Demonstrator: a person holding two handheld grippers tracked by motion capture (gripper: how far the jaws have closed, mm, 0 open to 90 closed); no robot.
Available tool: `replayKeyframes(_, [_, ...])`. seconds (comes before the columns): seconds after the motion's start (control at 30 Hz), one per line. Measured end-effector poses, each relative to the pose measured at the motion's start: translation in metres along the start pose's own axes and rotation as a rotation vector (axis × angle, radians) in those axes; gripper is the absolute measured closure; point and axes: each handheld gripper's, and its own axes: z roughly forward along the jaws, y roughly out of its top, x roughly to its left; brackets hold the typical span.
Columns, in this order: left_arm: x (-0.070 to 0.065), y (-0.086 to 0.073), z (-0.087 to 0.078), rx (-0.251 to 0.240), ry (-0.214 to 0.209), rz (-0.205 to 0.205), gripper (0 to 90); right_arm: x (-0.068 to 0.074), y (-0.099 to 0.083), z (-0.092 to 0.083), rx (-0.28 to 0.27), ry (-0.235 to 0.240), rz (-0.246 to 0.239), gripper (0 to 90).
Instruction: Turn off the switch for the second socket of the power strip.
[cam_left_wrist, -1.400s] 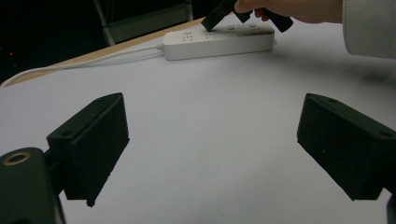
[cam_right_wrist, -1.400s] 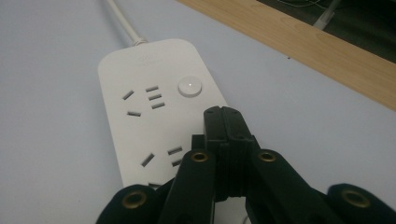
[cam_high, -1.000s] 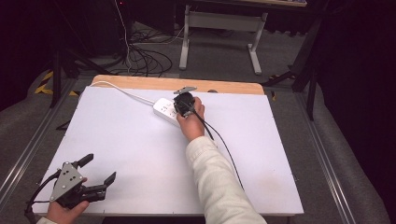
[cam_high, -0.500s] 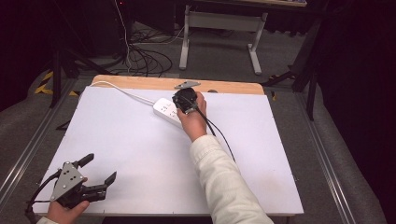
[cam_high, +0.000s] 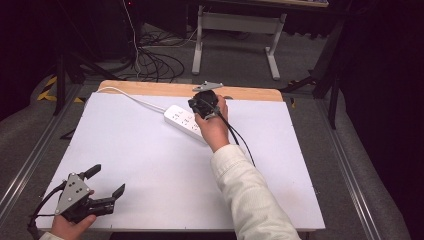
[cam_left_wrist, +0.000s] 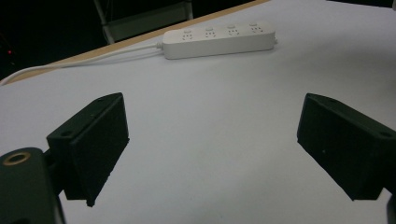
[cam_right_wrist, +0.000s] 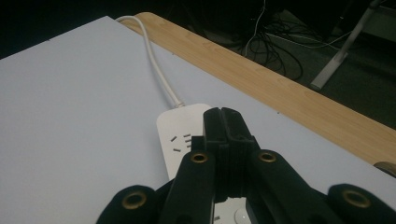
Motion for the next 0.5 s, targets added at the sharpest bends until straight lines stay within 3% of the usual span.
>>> replayKeyframes(0.27, [0.000,0.000,0.000,0.000,0.001,0.005,9.6,0.002,0.000,-0.008,0.003,0.018,-0.021,86.0])
replayKeyframes(0.5, [0.000,0.000,0.000,-0.002,0.001,0.007,9.6,0.006,0.003,-0.025,-0.018,0.055,-0.023,63.5])
